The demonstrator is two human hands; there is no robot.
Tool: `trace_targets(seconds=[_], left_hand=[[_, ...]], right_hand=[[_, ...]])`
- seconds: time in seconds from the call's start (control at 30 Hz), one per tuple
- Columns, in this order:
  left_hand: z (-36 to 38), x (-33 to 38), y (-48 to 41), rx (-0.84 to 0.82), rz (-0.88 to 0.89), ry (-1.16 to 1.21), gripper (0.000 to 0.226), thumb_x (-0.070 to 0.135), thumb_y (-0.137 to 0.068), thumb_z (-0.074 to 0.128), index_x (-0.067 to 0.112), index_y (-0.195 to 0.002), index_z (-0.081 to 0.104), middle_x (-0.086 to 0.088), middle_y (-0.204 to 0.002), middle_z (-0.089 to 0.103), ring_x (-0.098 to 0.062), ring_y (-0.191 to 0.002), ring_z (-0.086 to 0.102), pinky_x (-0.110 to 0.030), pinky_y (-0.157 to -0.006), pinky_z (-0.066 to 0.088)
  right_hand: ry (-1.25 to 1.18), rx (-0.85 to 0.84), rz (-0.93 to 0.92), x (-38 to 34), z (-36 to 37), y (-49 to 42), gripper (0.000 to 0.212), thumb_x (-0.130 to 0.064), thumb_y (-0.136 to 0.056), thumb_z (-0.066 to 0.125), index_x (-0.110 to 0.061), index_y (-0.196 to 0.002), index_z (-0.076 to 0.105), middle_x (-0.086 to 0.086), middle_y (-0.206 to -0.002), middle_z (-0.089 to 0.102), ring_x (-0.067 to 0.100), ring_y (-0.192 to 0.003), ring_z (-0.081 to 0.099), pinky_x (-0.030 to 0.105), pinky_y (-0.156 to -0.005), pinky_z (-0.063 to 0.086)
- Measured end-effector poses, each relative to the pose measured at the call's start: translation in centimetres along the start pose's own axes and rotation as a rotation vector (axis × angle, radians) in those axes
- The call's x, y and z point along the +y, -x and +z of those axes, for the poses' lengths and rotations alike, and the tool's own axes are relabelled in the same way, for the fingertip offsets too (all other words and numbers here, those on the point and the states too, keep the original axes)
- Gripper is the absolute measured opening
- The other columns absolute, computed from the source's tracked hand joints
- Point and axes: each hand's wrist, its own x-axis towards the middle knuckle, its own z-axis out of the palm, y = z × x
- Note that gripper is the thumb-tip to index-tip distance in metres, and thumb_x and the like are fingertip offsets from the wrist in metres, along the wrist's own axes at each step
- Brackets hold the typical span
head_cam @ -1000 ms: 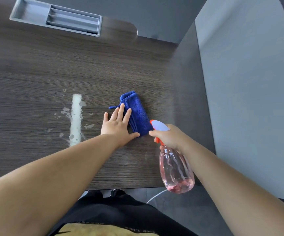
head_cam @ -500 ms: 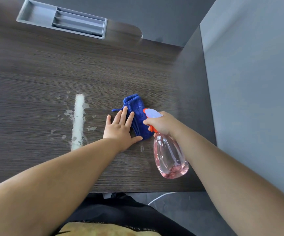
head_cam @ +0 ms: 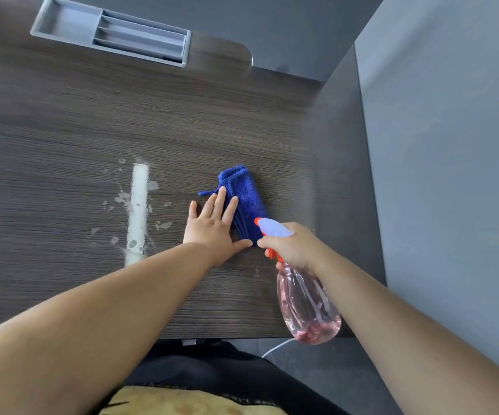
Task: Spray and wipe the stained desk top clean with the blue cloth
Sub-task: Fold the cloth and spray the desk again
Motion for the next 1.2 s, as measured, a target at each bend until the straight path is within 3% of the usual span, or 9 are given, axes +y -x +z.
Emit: trace_targets(seconds=[0.1,0.33,0.47,0.63,0.83,0.9,0.97,1.07,1.2], left_hand=[[-0.1,0.0,0.0,-0.004,-0.001,0.002,0.095,0.076,-0.083,0.028,0.023,-0.148,-0.016,-0.004,-0.156,-0.023,-0.018,-0.146,-0.01,-0.048,-0.118,-0.001],[-0.1,-0.1,0.0,-0.003,0.002,-0.005,0.095,0.076,-0.082,0.027,0.023,-0.149,-0.015,-0.004,-0.156,-0.022,-0.019,-0.146,-0.009,-0.048,-0.118,0.0],[-0.3,0.0,0.0,-0.012,0.001,-0.004,0.096,0.076,-0.082,0.028,0.023,-0.149,-0.015,-0.004,-0.156,-0.021,-0.019,-0.146,-0.009,-0.047,-0.118,0.001],[-0.9,0.1,0.1,-0.038,0.0,0.017,0.096,0.075,-0.082,0.034,0.023,-0.149,-0.012,-0.004,-0.157,-0.02,-0.019,-0.146,-0.008,-0.047,-0.118,0.001],[-1.9,0.0,-0.2,-0.083,0.008,0.004,0.097,0.073,-0.081,0.041,0.023,-0.15,-0.006,-0.005,-0.158,-0.015,-0.024,-0.146,-0.001,-0.048,-0.117,0.009],[-2.3,0.1,-0.4,-0.096,0.002,0.01,0.1,0.073,-0.078,0.046,0.023,-0.151,-0.001,-0.006,-0.158,-0.01,-0.025,-0.145,0.003,-0.047,-0.116,0.013],[-2.8,0.3,-0.8,-0.099,-0.011,0.018,0.101,0.073,-0.075,0.051,0.022,-0.15,0.006,-0.006,-0.157,-0.005,-0.026,-0.143,0.007,-0.047,-0.114,0.018],[-2.9,0.7,-1.1,-0.095,-0.029,-0.001,0.1,0.073,-0.072,0.055,0.022,-0.147,0.013,-0.007,-0.155,0.0,-0.028,-0.141,0.011,-0.049,-0.111,0.023],[-2.6,1.0,-1.3,-0.097,-0.05,-0.018,0.101,0.073,-0.071,0.055,0.022,-0.147,0.012,-0.007,-0.156,-0.002,-0.028,-0.141,0.009,-0.051,-0.112,0.023]], right_hand=[[0.026,-0.01,-0.005,0.9,0.1,0.8,0.031,-0.035,-0.078,0.06,-0.009,-0.095,0.062,0.001,-0.074,0.062,0.015,-0.056,0.052,0.036,-0.072,0.05],[-0.012,0.022,0.001,2.2,0.1,1.7,0.032,-0.033,-0.08,0.059,-0.008,-0.099,0.06,0.008,-0.079,0.064,0.015,-0.062,0.054,0.035,-0.073,0.05],[-0.148,0.094,0.009,1.8,-0.1,1.7,0.021,-0.028,-0.08,0.063,-0.008,-0.085,0.064,0.0,-0.07,0.06,0.011,-0.05,0.05,0.025,-0.057,0.048],[-0.122,0.142,-0.071,0.5,-0.3,1.0,0.03,-0.031,-0.079,0.059,-0.009,-0.099,0.063,0.002,-0.072,0.059,0.016,-0.056,0.053,0.04,-0.079,0.053],[-0.201,0.19,-0.208,0.9,-2.2,1.9,0.01,-0.033,-0.087,0.058,-0.027,-0.094,0.061,-0.006,-0.088,0.062,0.009,-0.061,0.054,0.03,-0.071,0.054],[-0.331,0.27,-0.289,1.7,-3.4,2.4,0.023,-0.03,-0.09,0.06,-0.044,-0.109,0.055,-0.012,-0.1,0.062,0.007,-0.065,0.057,0.018,-0.062,0.048],[-0.453,0.423,-0.359,2.9,-4.8,2.4,0.034,-0.032,-0.09,0.062,-0.047,-0.117,0.049,-0.013,-0.108,0.063,0.006,-0.075,0.061,0.018,-0.07,0.05],[-0.428,0.612,-0.481,4.2,-6.4,1.5,0.036,-0.042,-0.088,0.06,-0.037,-0.123,0.053,-0.013,-0.118,0.061,0.007,-0.106,0.06,0.022,-0.093,0.046],[-0.451,0.818,-0.485,4.5,-8.4,-0.8,0.042,-0.034,-0.093,0.056,-0.02,-0.132,0.048,-0.013,-0.121,0.052,0.004,-0.113,0.049,-0.002,-0.086,0.033]])
